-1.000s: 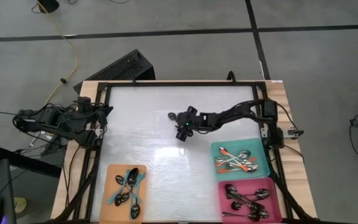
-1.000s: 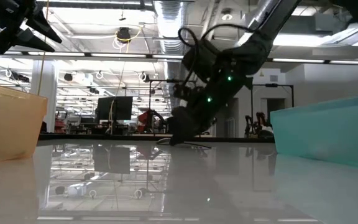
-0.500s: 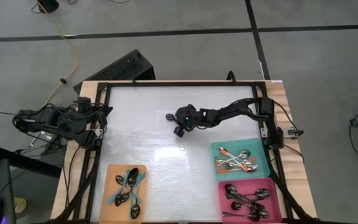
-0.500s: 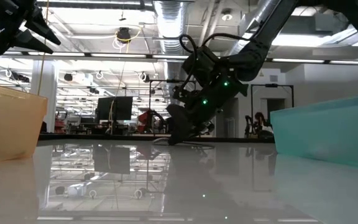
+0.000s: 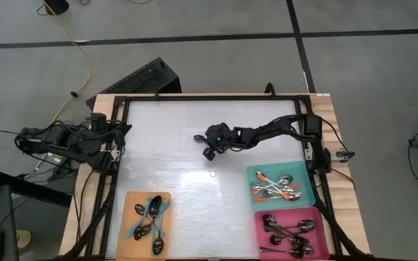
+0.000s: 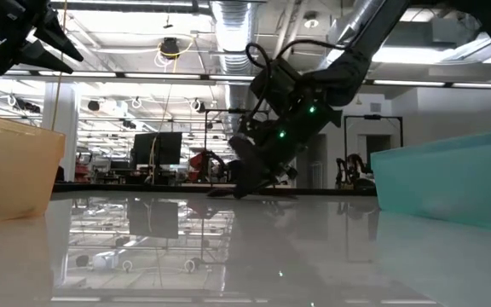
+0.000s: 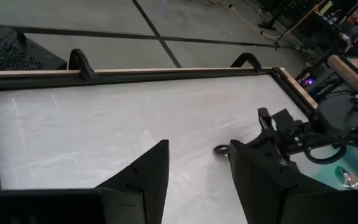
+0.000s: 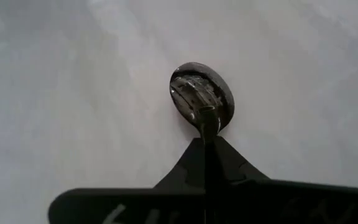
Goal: Sort silverware by color (type)
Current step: Put the black spoon into the pink bin
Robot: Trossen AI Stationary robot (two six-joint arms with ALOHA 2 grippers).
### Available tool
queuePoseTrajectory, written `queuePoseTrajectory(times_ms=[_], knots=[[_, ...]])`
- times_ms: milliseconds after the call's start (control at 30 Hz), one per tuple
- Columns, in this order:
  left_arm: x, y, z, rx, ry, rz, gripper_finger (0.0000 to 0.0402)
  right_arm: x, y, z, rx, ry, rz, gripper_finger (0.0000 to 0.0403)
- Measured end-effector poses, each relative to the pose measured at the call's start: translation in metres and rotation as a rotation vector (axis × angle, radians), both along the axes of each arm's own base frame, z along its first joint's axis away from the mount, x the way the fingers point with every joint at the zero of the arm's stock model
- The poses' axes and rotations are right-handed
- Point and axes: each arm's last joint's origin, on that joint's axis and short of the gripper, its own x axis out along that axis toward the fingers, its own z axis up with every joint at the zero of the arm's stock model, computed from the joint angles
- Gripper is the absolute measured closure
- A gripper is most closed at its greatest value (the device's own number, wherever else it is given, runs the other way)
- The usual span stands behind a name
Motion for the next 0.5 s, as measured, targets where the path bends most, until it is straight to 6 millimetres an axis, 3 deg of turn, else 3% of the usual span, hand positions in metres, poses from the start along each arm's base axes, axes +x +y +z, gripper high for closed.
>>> queuePoseTrajectory(times_ms=[300, 500], knots=[[0.000, -0.001, 0.000, -0.020, 0.003, -0.024, 0.0251, -0.010, -0.001, 0.066, -0.023, -0.119, 0.005, 0.0396], [0.001, -0.001, 0.000, -0.024, 0.004, -0.029, 0.0251, -0.034, 0.018, 0.121, -0.034, -0.158, 0.051, 0.0396]])
